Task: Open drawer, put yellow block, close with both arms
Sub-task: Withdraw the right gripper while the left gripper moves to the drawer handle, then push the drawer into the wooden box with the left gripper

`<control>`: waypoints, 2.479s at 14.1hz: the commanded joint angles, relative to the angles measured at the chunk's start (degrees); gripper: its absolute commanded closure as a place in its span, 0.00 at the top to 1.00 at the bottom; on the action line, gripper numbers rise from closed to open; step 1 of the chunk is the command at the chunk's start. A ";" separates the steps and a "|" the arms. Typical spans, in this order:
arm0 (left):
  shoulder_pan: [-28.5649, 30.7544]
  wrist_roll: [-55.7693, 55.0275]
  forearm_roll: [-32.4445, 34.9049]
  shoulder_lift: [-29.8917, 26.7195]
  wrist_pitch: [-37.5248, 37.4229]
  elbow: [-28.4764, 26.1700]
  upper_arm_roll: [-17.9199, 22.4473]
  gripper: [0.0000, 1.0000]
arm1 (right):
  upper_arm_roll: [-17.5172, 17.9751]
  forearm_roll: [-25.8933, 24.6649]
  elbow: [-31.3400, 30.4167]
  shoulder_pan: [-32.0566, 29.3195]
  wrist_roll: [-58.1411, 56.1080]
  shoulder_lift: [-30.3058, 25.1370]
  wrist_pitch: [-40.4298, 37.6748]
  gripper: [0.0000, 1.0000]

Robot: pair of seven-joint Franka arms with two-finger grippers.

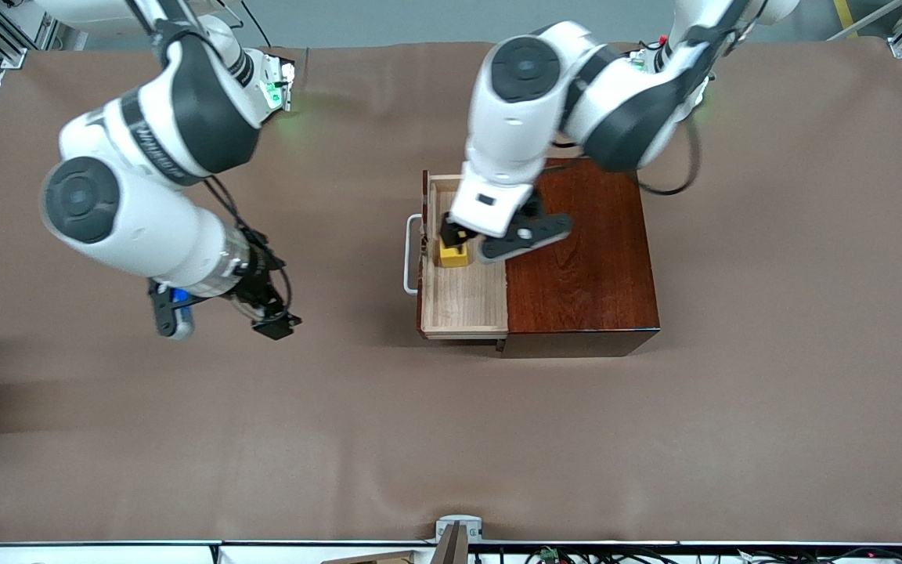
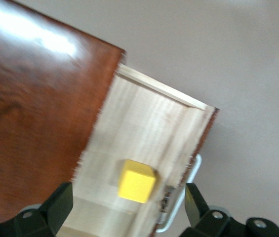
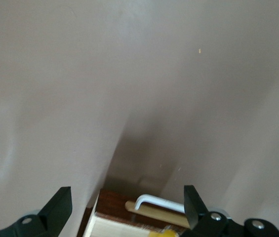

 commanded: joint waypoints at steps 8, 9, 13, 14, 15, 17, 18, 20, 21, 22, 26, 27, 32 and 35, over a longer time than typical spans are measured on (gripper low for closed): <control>-22.65 -18.37 1.40 14.66 12.07 8.29 15.71 1.00 | 0.90 0.33 2.86 -12.06 -33.99 -4.59 -13.43 1.00; -23.00 -18.99 1.40 15.72 13.84 8.37 15.97 1.00 | 0.90 0.33 2.77 -12.68 -36.89 -5.21 -14.40 1.00; -25.28 -25.57 1.49 19.50 15.61 11.70 16.41 1.00 | 0.73 -0.11 2.77 -14.61 -48.32 -6.62 -17.12 1.00; -26.16 -28.11 1.49 20.47 15.61 12.85 17.46 1.00 | 0.73 -0.20 2.77 -15.23 -50.87 -6.71 -17.65 1.00; -27.47 -30.49 1.49 21.61 15.79 13.47 18.25 1.00 | 0.82 -0.29 2.77 -15.84 -53.33 -6.71 -18.09 1.00; -29.50 -34.80 1.49 23.02 17.89 13.47 20.27 1.00 | 0.73 -0.37 2.77 -16.29 -56.86 -7.41 -18.19 1.00; -30.29 -36.30 1.40 23.98 18.07 13.47 20.54 1.00 | 0.82 -1.07 2.77 -16.46 -58.87 -7.50 -18.19 1.00; -30.56 -40.86 1.49 24.96 18.51 13.47 21.34 1.00 | 1.17 -3.88 2.77 -16.38 -63.70 -8.28 -18.27 1.00; -30.65 -42.02 1.49 24.87 18.51 13.38 21.51 1.00 | 1.08 -4.67 2.77 -16.38 -66.69 -8.98 -18.27 1.00; -30.65 -42.29 1.49 24.79 17.99 13.30 21.69 1.00 | 0.99 -5.12 2.77 -16.29 -69.59 -9.60 -18.62 1.00; -30.39 -42.47 1.14 24.17 11.51 13.12 23.01 1.00 | 0.73 -7.49 1.89 -16.55 -79.19 -14.16 -21.25 1.00; -30.21 -42.47 1.14 23.82 9.13 13.12 22.92 1.00 | 0.73 -7.49 1.28 -16.55 -79.20 -15.05 -21.78 1.00; -28.63 -42.55 -1.50 21.54 -0.02 12.86 23.45 1.00 | 0.73 -6.97 -7.24 -19.28 -80.34 -22.25 -21.09 1.00; -27.58 -42.55 -1.50 21.36 -4.50 12.68 23.54 1.00 | 0.64 -7.23 -10.75 -19.28 -83.50 -25.06 -19.78 1.00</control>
